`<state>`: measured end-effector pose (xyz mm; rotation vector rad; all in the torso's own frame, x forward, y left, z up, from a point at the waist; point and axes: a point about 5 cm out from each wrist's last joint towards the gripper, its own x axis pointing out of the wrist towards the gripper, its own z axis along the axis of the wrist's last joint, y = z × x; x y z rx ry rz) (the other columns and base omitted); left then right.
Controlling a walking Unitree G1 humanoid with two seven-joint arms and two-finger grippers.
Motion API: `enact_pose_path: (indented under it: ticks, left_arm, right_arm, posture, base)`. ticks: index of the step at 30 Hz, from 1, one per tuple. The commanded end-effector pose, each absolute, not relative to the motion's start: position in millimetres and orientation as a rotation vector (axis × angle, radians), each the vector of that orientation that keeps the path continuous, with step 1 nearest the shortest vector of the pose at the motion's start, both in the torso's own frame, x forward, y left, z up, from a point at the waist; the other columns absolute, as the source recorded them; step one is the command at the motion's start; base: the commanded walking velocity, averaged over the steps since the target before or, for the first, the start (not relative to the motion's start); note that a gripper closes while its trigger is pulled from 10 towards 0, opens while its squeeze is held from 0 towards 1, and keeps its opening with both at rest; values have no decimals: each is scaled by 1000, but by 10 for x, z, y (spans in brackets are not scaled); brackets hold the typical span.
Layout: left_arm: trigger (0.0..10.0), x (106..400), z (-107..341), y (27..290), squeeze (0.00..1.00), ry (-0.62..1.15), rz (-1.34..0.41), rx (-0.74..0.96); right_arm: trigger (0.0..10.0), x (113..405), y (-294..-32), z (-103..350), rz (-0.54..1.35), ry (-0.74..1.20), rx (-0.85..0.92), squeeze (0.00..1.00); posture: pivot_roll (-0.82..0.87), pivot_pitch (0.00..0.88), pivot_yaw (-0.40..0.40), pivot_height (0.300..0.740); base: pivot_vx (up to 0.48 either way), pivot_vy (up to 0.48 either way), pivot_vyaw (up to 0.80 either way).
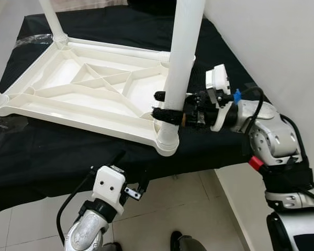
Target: Building children table
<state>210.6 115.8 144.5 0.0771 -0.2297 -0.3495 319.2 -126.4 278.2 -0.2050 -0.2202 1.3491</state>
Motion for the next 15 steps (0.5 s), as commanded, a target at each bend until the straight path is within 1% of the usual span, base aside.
enact_pose_path:
  ticks: [1,3,5,6,7,8,10,11,12,13,14,15]
  left_arm:
    - [10000,2085,1410,1177,0,-213,-350,76]
    - [10000,2085,1411,1181,0,-213,-349,76]
    - [10000,2081,1408,1181,0,-211,-350,76]
    - [10000,2078,1407,1186,0,-210,-350,77]
    - [10000,2073,1404,1199,0,-209,-349,79]
    - [10000,2073,1404,1199,0,-209,-349,79]
    - [10000,2069,1401,1214,0,-207,-347,82]
    - [10000,2071,1398,1225,0,-206,-344,84]
    - [10000,2075,1397,1228,0,-204,-344,86]
    - [10000,2075,1397,1228,0,-204,-344,86]
    - [10000,2082,1400,1231,0,-205,-345,89]
    - [10000,2087,1406,1235,0,-205,-345,90]
  right_arm:
    - [0,3151,-1298,2648,1379,-166,-189,0]
    - [0,3152,-1315,2636,1372,-162,-188,0]
    - [0,3107,-1289,2514,1332,-129,-172,0]
    - [0,3062,-1202,2377,1274,-79,-126,0]
    - [0,3035,-1091,2149,1142,5,-104,0]
    - [0,3035,-1091,2149,1142,5,-104,0]
    - [0,2993,-988,1920,988,89,-99,0]
    - [0,3011,-1068,1744,672,154,-156,0]
    - [0,2892,-986,1612,609,197,-176,0]
    - [0,2892,-986,1612,609,197,-176,0]
    - [0,2789,-904,1558,557,202,-166,0]
    - [0,2691,-773,1531,588,213,-153,0]
  posture:
    - [7,253,-27,740]
    - [7,253,-27,740]
    - [7,253,-32,740]
    - [7,250,-31,740]
    - [2,259,-27,740]
    - [2,259,-27,740]
    - [2,259,-27,740]
    - [-9,262,-22,740]
    - [-9,262,-22,740]
    - [-9,262,-22,740]
    - [-3,263,-16,740]
    - [-10,276,-9,740]
  base:
    - [0,0,0]
    - [0,0,0]
    - [0,0,0]
    - [0,0,0]
    - [0,0,0]
    - [0,0,0]
    - [0,0,0]
    - [0,0,0]
    - [0,0,0]
    - [0,0,0]
    - [0,0,0]
    - [0,0,0]
